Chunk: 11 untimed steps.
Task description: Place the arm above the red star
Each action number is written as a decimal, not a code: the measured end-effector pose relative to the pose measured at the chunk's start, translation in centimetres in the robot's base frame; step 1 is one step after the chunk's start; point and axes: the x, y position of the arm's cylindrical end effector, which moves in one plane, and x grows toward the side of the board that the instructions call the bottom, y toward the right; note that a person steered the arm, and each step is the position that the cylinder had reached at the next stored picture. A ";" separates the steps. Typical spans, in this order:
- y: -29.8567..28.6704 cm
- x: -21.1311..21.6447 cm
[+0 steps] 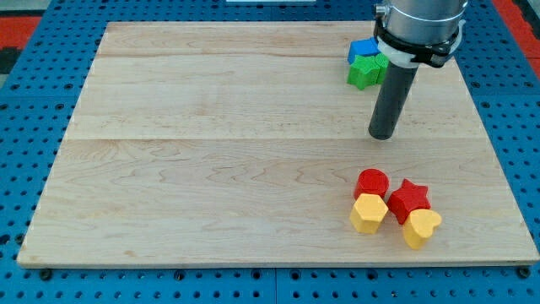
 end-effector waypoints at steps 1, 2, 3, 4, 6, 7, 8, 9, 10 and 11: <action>0.5 0.0; 0.9 -0.2; 1.3 -0.3; 1.4 -0.3; 1.4 -0.3; 1.7 -0.2; 3.8 0.2; 4.6 0.3; 4.6 0.3; 4.6 0.2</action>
